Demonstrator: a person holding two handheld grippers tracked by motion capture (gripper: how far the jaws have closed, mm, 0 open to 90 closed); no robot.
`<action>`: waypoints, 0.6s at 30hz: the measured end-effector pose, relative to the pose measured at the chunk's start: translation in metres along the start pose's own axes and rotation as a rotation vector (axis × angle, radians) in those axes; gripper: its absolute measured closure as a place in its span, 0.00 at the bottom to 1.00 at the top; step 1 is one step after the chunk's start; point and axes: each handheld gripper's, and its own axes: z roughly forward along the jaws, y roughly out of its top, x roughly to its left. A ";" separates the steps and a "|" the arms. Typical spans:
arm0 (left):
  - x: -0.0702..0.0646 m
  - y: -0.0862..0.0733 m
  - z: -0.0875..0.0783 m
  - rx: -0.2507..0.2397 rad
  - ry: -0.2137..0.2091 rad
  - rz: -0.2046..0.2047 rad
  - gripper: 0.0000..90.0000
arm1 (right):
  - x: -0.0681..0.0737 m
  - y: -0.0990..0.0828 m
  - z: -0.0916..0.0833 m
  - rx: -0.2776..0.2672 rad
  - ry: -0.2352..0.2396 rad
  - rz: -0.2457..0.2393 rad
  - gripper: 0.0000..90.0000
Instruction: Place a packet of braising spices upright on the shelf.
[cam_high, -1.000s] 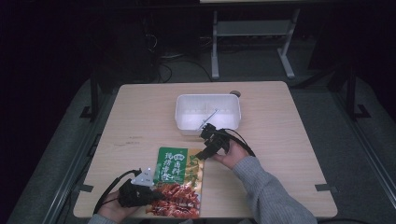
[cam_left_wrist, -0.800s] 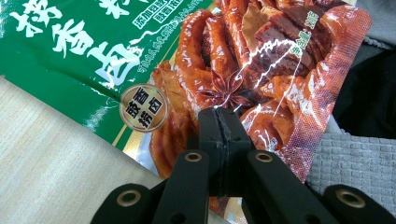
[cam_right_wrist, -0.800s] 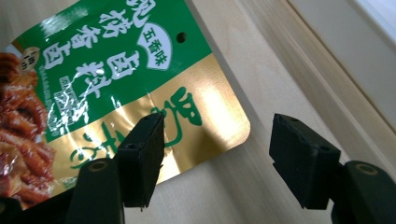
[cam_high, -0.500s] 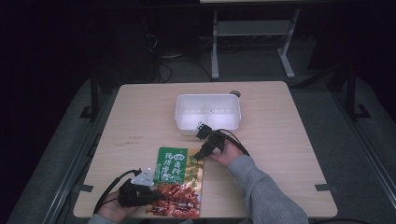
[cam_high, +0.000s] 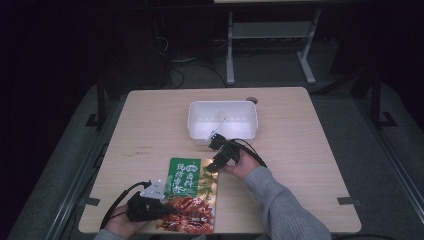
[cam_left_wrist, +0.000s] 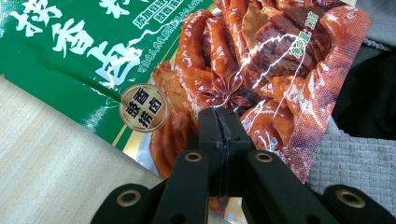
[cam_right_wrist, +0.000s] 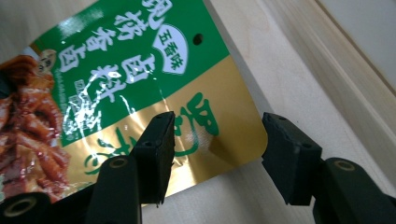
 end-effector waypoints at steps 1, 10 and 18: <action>0.000 0.000 0.000 0.000 0.000 0.000 0.99 | 0.001 0.000 -0.001 -0.004 0.004 -0.001 0.50; 0.000 0.000 0.000 -0.001 0.002 -0.002 0.99 | 0.008 -0.001 -0.013 -0.037 0.047 -0.023 0.54; 0.000 0.000 0.000 -0.001 0.002 -0.001 0.99 | 0.013 -0.002 -0.021 -0.049 0.086 -0.040 0.58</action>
